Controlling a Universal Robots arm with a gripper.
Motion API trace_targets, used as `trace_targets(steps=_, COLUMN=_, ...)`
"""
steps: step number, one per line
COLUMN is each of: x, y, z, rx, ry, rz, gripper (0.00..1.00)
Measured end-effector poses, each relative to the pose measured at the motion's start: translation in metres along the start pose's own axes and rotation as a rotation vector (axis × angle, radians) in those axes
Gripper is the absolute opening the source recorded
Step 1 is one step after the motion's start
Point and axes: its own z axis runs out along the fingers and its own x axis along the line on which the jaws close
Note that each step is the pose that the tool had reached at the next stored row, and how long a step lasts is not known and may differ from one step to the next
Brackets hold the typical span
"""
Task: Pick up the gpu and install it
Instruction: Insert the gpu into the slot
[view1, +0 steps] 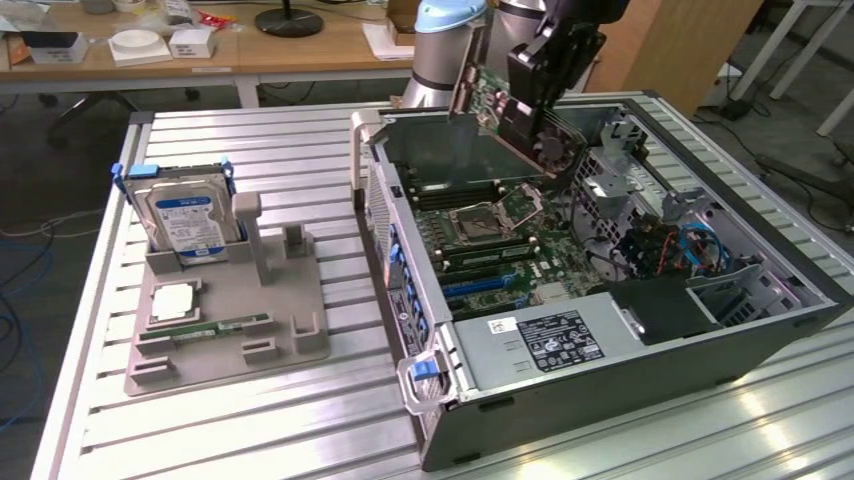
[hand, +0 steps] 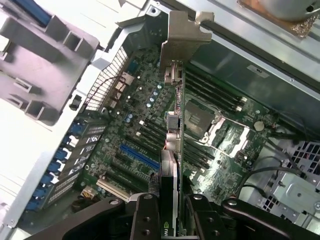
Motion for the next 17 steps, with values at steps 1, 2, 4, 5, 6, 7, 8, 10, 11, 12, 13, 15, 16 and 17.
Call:
trace_targets(steps=1, x=0.0000, y=0.0000, z=0.0000, rx=0.0003, ry=0.0007, rz=-0.010, gripper=0.26)
trace_targets(steps=2, x=0.0000, y=0.0000, z=0.0000, rx=0.0006, ry=0.0014, rz=-0.020, gripper=0.26)
trace_targets(steps=4, x=0.0000, y=0.0000, z=0.0000, rx=0.0010, ry=0.0028, rz=-0.039, gripper=0.26)
trace_targets(steps=5, x=0.0000, y=0.0000, z=0.0000, rx=0.0013, ry=0.0035, rz=-0.050, gripper=0.26)
trace_targets(steps=6, x=0.0000, y=0.0000, z=0.0000, rx=0.0016, ry=0.0043, rz=-0.060, gripper=0.26)
trace_targets(steps=7, x=0.0000, y=0.0000, z=0.0000, rx=0.0018, ry=0.0051, rz=-0.070, gripper=0.26)
trace_targets(steps=8, x=0.0000, y=0.0000, z=0.0000, rx=0.0020, ry=0.0057, rz=-0.080, gripper=0.26)
trace_targets(steps=10, x=0.0000, y=0.0000, z=0.0001, rx=0.0029, ry=0.0069, rz=-0.105, gripper=0.26)
trace_targets(steps=11, x=-0.0001, y=-0.0001, z=0.0001, rx=0.0041, ry=0.0066, rz=-0.119, gripper=0.26)
trace_targets(steps=12, x=0.0000, y=-0.0001, z=0.0001, rx=0.0057, ry=0.0056, rz=-0.133, gripper=0.26)
trace_targets(steps=13, x=0.0000, y=-0.0001, z=0.0002, rx=0.0076, ry=0.0044, rz=-0.147, gripper=0.26)
trace_targets(steps=15, x=0.0000, y=-0.0001, z=0.0003, rx=0.0123, ry=-0.0002, rz=-0.172, gripper=0.26)
trace_targets(steps=16, x=0.0000, y=-0.0001, z=0.0005, rx=0.0147, ry=-0.0030, rz=-0.182, gripper=0.26)
trace_targets(steps=17, x=0.0000, y=-0.0001, z=0.0005, rx=0.0167, ry=-0.0051, rz=-0.192, gripper=0.26)
